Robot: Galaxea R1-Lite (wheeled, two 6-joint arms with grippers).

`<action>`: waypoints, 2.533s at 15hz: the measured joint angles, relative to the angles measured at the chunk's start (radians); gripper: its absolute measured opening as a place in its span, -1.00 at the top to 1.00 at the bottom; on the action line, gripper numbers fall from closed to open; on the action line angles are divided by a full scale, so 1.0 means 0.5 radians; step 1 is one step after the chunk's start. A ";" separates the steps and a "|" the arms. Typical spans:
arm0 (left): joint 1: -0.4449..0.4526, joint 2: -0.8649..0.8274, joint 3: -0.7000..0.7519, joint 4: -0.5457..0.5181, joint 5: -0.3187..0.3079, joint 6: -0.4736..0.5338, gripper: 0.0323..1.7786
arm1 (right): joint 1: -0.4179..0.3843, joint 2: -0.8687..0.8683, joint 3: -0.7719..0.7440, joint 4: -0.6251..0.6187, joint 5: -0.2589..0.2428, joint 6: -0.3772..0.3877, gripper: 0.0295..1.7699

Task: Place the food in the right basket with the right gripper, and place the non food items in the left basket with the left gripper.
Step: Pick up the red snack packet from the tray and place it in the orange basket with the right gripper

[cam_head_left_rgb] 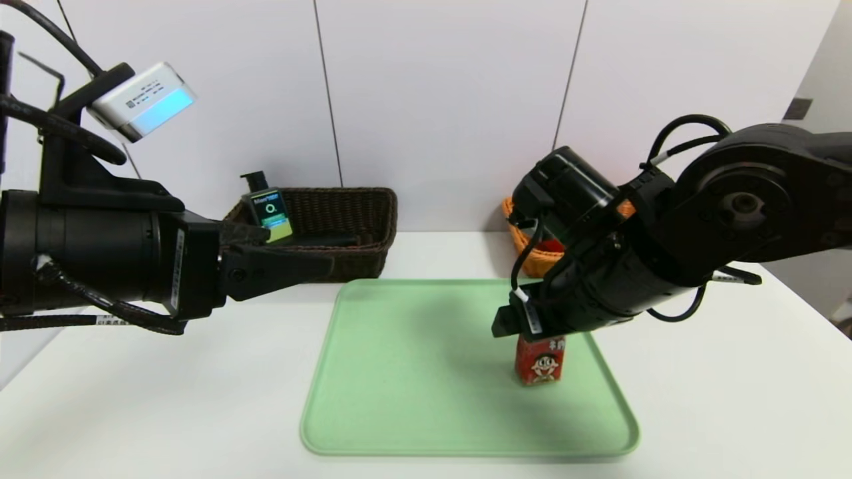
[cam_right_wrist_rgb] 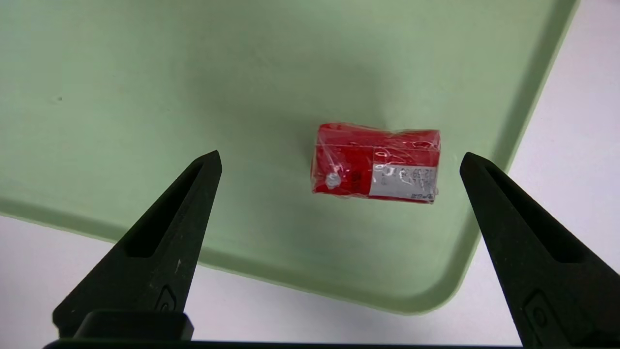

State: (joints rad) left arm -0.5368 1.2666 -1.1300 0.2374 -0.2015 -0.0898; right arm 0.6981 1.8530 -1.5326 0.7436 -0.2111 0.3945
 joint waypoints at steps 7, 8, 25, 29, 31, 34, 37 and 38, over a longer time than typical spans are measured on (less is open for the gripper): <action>0.000 -0.003 0.026 -0.002 0.000 -0.004 -0.90 | -0.006 0.155 -0.175 0.229 0.024 0.105 -0.92; 0.000 -0.004 0.027 -0.002 -0.001 -0.004 -0.90 | -0.004 0.179 -0.194 0.232 0.030 0.121 -0.92; 0.003 -0.002 0.054 -0.003 0.003 -0.008 -0.90 | -0.015 0.251 -0.217 0.295 0.028 0.129 0.32; 0.003 -0.003 0.054 -0.002 0.004 -0.005 -0.90 | -0.026 0.170 -0.232 0.291 0.011 0.115 0.32; 0.003 -0.005 0.056 -0.003 0.004 -0.006 -0.90 | -0.066 0.088 -0.280 0.289 -0.001 0.106 0.32; 0.003 -0.005 0.056 -0.003 0.002 -0.006 -0.90 | -0.177 -0.032 -0.421 0.278 -0.063 0.088 0.33; 0.003 -0.001 0.054 -0.003 0.000 -0.004 -0.90 | -0.323 -0.090 -0.580 0.265 -0.181 0.037 0.33; 0.003 0.002 0.053 -0.004 0.001 -0.004 -0.90 | -0.366 -0.093 -0.629 0.238 -0.186 0.014 0.33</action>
State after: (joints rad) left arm -0.5353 1.2677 -1.1034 0.2355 -0.2011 -0.0917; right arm 0.5151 1.8064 -1.8468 0.8626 -0.3040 0.4017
